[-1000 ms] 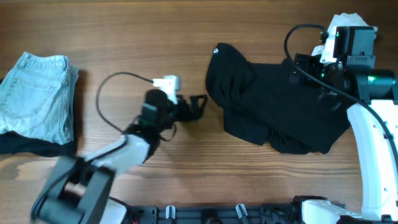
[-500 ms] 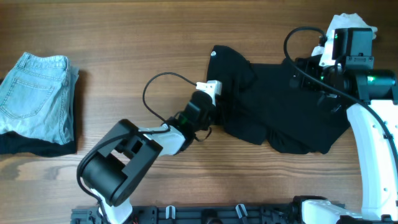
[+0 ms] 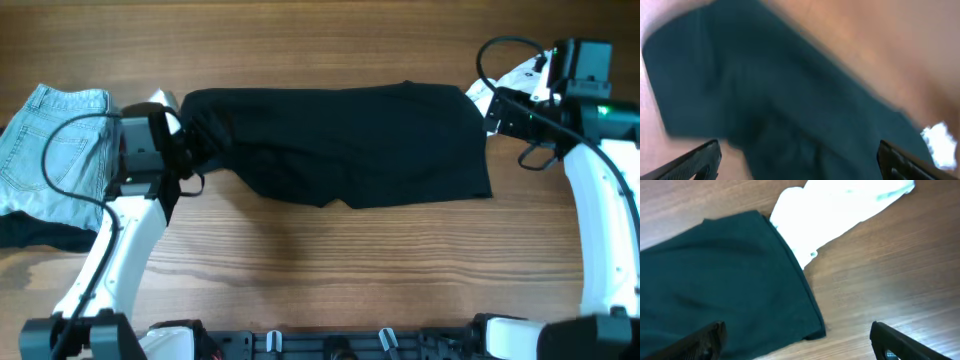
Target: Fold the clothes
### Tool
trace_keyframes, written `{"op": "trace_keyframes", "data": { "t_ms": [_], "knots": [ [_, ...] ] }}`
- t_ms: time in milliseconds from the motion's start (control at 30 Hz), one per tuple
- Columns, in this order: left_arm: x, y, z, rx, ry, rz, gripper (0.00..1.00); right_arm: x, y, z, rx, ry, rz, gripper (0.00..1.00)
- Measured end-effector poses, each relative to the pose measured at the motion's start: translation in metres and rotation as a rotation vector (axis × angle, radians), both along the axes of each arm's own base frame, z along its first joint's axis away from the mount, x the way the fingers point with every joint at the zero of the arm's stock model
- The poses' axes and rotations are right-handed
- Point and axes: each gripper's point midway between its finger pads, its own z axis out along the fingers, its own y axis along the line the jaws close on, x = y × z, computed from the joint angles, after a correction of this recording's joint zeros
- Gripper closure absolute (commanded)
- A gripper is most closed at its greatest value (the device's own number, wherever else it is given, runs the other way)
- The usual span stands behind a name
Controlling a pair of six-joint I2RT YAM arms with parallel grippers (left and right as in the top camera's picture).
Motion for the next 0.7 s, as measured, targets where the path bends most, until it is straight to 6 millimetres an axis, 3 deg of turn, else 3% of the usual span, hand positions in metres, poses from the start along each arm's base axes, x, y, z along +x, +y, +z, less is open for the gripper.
{"op": "trace_keyframes", "data": {
  "t_ms": [100, 167, 233, 333, 367, 400, 500, 533, 567, 600, 667, 700],
  "knots": [
    [-0.036, -0.040, -0.033, -0.018, 0.182, -0.121, 0.00, 0.030, -0.003, -0.034, 0.028, 0.021, -0.048, 0.03],
    [-0.050, -0.067, -0.045, -0.008, 0.237, -0.206, 0.00, 0.049, -0.006, -0.055, 0.037, 0.018, -0.063, 0.04],
    [-0.063, -0.101, -0.063, 0.016, 0.281, -0.312, 0.00, 0.063, -0.009, -0.090, 0.046, 0.059, -0.077, 0.04],
    [-0.071, -0.126, -0.094, 0.056, 0.327, -0.381, 0.00, 0.081, -0.013, -0.124, 0.069, 0.065, -0.127, 0.10],
    [-0.064, -0.137, -0.093, 0.059, 0.287, -0.402, 0.05, 0.086, -0.018, -0.136, 0.084, 0.061, -0.164, 0.13],
    [-0.060, -0.143, -0.093, 0.058, 0.269, -0.410, 0.15, 0.089, -0.021, -0.143, 0.096, 0.057, -0.193, 0.15],
    [-0.051, -0.156, -0.097, 0.059, 0.236, -0.430, 0.80, 0.095, -0.029, -0.161, 0.134, 0.049, -0.286, 0.21],
    [-0.053, -0.155, -0.102, 0.065, 0.248, -0.428, 0.87, 0.096, -0.029, -0.167, 0.146, 0.052, -0.312, 0.25],
    [-0.055, -0.154, -0.107, 0.070, 0.264, -0.429, 0.94, 0.096, -0.030, -0.175, 0.155, 0.060, -0.334, 0.38],
    [-0.060, -0.153, -0.112, 0.077, 0.286, -0.433, 0.96, 0.097, -0.030, -0.183, 0.161, 0.068, -0.348, 0.62],
    [-0.066, -0.149, -0.116, 0.083, 0.324, -0.429, 0.96, 0.098, -0.031, -0.192, 0.164, 0.070, -0.369, 0.96],
    [-0.069, -0.148, -0.116, 0.086, 0.338, -0.428, 0.96, 0.097, -0.033, -0.193, 0.161, 0.074, -0.375, 0.96]
  ]
}}
